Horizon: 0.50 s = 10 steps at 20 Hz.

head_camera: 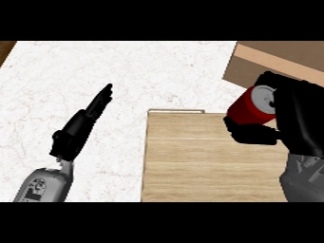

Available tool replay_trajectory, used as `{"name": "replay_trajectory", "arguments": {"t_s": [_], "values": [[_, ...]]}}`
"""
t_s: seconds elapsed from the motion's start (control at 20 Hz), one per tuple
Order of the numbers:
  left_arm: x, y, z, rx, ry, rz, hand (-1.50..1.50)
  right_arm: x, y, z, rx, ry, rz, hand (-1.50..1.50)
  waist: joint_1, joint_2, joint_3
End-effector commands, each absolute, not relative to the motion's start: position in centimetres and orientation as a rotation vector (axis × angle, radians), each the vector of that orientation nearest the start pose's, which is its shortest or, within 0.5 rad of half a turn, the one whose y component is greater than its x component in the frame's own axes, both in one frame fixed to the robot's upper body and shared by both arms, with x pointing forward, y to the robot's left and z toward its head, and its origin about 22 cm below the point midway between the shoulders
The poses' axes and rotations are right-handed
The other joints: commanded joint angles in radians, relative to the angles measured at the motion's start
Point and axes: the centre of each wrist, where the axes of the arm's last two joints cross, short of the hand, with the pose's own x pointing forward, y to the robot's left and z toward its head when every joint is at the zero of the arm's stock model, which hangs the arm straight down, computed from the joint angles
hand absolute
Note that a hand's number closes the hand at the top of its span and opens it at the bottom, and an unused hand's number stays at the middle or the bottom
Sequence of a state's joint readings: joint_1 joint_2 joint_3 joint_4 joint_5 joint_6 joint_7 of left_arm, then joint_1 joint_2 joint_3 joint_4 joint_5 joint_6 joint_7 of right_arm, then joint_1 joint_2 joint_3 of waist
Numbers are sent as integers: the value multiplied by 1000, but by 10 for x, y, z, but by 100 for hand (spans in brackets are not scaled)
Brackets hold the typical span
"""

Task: Pick the can from the tray and place it in the cardboard box

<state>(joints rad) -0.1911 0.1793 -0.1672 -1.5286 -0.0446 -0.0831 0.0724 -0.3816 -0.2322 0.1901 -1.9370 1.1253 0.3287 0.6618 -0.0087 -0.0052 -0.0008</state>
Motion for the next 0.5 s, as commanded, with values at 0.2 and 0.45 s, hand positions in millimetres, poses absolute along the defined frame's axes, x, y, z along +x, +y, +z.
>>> {"name": "replay_trajectory", "arguments": {"t_s": [0.2, 0.45], "values": [[281, 209, 25, -24, -1615, -449, 0, 235, -177, 244, -1286, -1452, 597, 150, 4, 3, 0], [287, 220, 50, -47, -1584, -466, 0, 258, -204, 269, -1355, -1406, 515, 150, 10, 4, 0]]}}
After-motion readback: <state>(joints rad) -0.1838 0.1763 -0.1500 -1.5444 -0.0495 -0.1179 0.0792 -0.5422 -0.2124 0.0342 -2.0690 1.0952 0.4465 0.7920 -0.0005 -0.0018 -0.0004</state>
